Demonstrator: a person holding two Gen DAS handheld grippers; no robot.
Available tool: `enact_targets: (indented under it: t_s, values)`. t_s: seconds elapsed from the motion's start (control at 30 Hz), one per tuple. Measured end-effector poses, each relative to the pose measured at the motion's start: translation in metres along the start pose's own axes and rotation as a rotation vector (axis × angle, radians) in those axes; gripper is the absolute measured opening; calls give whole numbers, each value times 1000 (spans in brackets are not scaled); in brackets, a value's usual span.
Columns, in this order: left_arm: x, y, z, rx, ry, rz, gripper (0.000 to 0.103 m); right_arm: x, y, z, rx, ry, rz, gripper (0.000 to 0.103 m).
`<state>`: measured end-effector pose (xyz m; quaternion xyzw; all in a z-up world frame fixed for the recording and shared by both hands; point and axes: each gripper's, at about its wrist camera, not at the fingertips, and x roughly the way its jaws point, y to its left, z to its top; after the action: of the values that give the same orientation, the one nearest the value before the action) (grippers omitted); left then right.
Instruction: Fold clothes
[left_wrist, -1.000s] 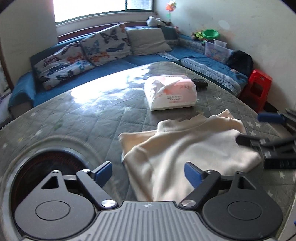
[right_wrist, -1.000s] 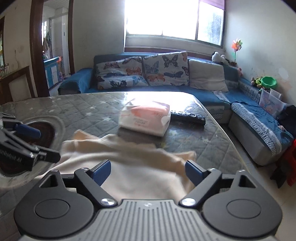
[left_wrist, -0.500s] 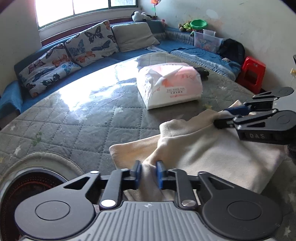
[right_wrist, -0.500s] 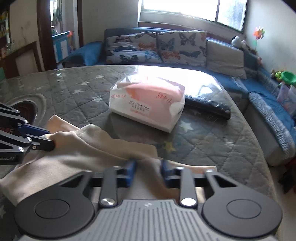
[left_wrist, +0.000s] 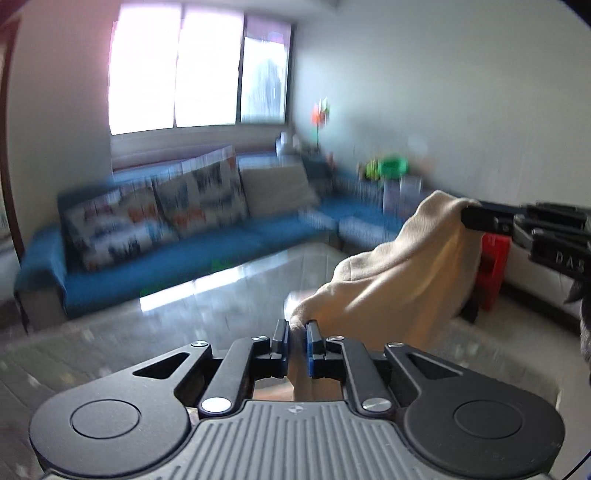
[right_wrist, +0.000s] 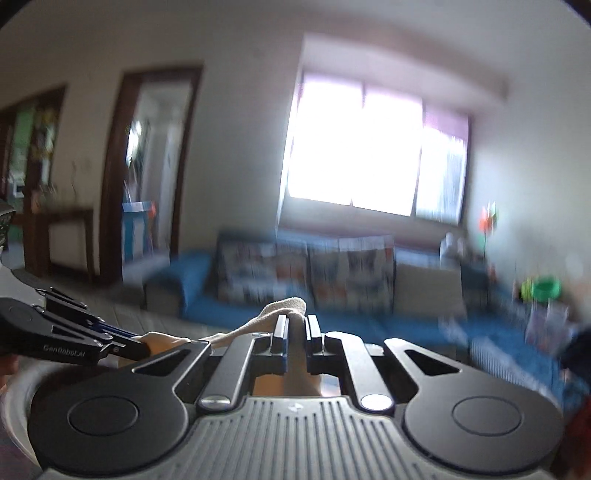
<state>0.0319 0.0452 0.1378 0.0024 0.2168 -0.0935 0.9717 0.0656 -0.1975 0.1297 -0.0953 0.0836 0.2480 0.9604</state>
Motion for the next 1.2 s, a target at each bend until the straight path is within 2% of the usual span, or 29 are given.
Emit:
enact_targets:
  t_s: [0.07, 0.17, 0.37, 0.4, 0.47, 0.5, 0.53, 0.57, 0.63, 0.7, 0.77, 0.83, 0.9, 1.03, 1.2]
  values:
    - [-32, -3, 9, 7, -72, 17, 10, -26, 11, 17, -15, -78, 20, 8]
    - [-64, 1, 10, -2, -71, 9, 11, -42, 23, 25, -16, -109, 42, 11]
    - [-80, 16, -27, -34, 59, -15, 14, -60, 43, 25, -43, -108, 102, 14]
    - [-80, 20, -35, -41, 78, -12, 14, -61, 46, 23, -55, -101, 105, 17]
    - [-79, 27, -48, -55, 110, 7, 15, -63, 50, 23, -75, -87, 103, 30]
    - [-79, 31, -54, -60, 126, 14, 15, -64, 52, 21, -79, -77, 103, 30]
    - [-79, 34, -60, -67, 142, 18, 21, -64, 53, 20, -82, -67, 102, 33]
    - [-79, 37, -66, -74, 158, 25, 32, -65, 55, 17, -81, -53, 100, 35]
    - [-78, 40, -77, -91, 188, 48, 45, -63, 59, 9, -80, -19, 96, 40]
    - [-76, 38, -86, -108, 205, 51, 52, -61, 63, -2, -72, 19, 100, 42]
    - [-74, 36, -96, -124, 223, 55, 62, -58, 65, -13, -52, 48, 105, 51]
    - [-71, 33, -105, -141, 240, 58, 62, -55, 69, -32, -34, 93, 108, 55]
    - [-69, 31, -114, -158, 257, 61, 63, -53, 73, -52, -18, 143, 118, 55]
    - [-64, 27, -133, -191, 291, 68, 71, -53, 81, -77, 0, 206, 122, 64]
    - [-59, 16, -141, -195, 317, 96, 81, -56, 84, -94, 36, 257, 113, 68]
